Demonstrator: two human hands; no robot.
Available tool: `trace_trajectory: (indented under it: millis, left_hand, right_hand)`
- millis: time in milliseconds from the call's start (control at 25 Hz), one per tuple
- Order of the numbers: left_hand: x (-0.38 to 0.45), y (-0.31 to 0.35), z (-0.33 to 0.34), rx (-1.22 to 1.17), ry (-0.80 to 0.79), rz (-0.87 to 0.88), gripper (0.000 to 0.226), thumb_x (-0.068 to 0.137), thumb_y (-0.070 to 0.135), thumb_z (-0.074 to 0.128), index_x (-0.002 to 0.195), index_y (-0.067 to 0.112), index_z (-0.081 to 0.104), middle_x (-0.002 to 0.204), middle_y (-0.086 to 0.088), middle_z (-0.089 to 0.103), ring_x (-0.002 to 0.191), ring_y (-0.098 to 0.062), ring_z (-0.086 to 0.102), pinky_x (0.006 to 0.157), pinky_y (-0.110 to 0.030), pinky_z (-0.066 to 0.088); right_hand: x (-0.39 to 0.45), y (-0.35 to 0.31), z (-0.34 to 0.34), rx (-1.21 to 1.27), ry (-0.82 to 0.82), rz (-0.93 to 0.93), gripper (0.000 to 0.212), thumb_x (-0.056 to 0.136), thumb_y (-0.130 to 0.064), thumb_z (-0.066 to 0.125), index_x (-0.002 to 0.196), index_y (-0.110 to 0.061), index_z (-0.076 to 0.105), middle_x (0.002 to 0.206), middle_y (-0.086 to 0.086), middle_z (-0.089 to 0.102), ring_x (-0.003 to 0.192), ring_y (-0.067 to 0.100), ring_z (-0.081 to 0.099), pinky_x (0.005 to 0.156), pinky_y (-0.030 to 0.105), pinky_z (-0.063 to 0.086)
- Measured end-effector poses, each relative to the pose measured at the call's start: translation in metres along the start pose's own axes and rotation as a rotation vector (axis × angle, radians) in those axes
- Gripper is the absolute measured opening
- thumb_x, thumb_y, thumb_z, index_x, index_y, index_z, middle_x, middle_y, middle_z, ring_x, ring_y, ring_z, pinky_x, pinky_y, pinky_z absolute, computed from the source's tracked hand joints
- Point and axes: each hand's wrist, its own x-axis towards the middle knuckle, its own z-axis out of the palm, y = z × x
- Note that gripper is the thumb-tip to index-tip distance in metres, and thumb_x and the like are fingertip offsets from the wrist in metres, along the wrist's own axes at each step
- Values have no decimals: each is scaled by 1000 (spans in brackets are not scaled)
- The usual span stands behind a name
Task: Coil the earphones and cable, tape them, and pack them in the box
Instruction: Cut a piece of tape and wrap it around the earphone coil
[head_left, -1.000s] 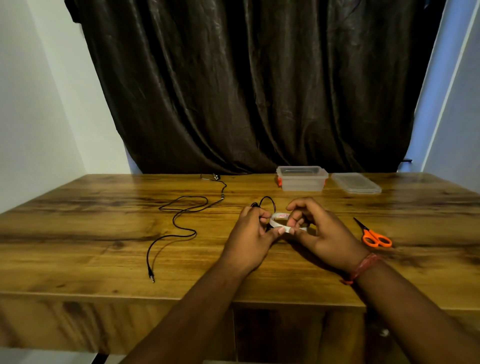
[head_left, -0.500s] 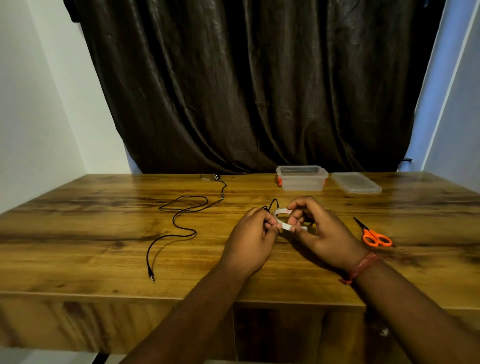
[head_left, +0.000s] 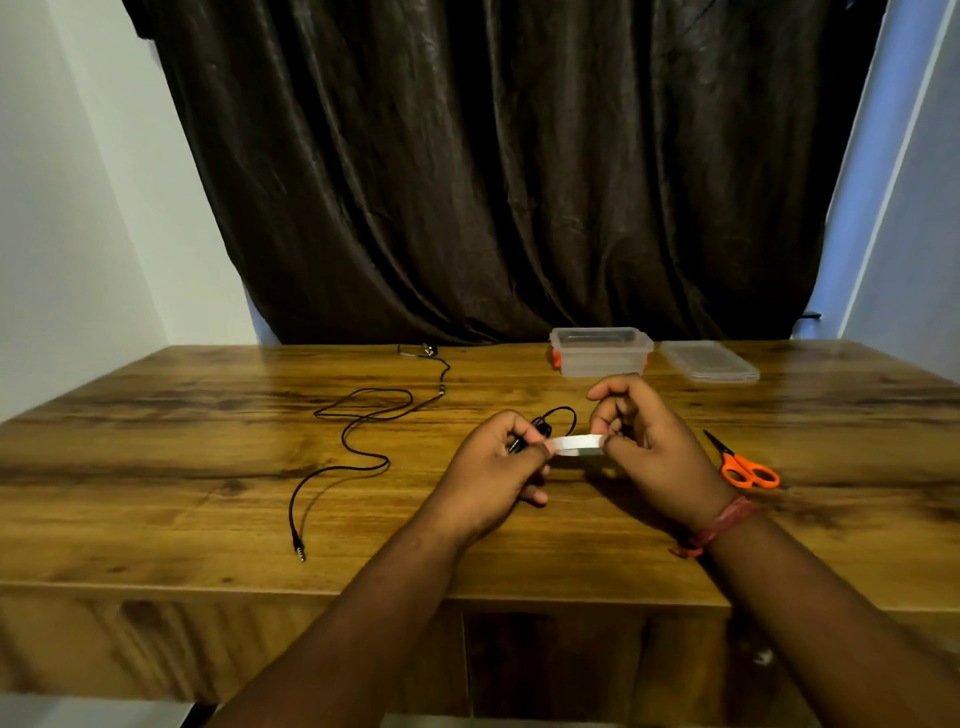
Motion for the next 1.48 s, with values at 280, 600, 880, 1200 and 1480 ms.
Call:
trace_trajectory:
  millis: [280,600,880,1200,1480]
  left_hand:
    - [-3,8,0,-227,-80,-26,7,92,1,59,89,6,57,95,-16,64,84,-19,71,80,-38,61]
    - [-5,8,-2,-304,-139,-20,14,91,-6,57,84,6,55,104,-24,64,107,-27,68,96,-50,53]
    - [-10,13,-3,-392,-220,-61,17,92,-9,52,83,6,52,103,-22,64,110,-36,66,85,-57,56]
    - [-7,13,-4,-583,-214,-29,17,90,-10,52,83,6,52,79,-21,60,96,-40,63,83,-51,58]
    - [-5,11,-6,-601,-178,-26,11,87,-5,58,83,4,56,82,-18,62,91,-34,61,86,-54,56]
  right_hand:
    - [6,7,-5,343,118,65,40,74,0,43,111,-14,52,72,0,56,58,9,48,55,23,41]
    - [11,7,-10,518,241,93,44,66,-1,37,106,-11,52,57,-2,50,47,8,38,45,20,33]
    - [12,10,-9,619,256,107,43,65,-1,37,104,-11,51,59,0,48,47,11,33,43,23,27]
    - [13,8,-6,678,231,146,43,66,0,37,106,-9,48,65,2,50,55,13,39,48,22,36]
    - [12,19,-10,446,253,148,25,92,-3,42,106,-18,55,83,3,60,77,17,57,74,29,47]
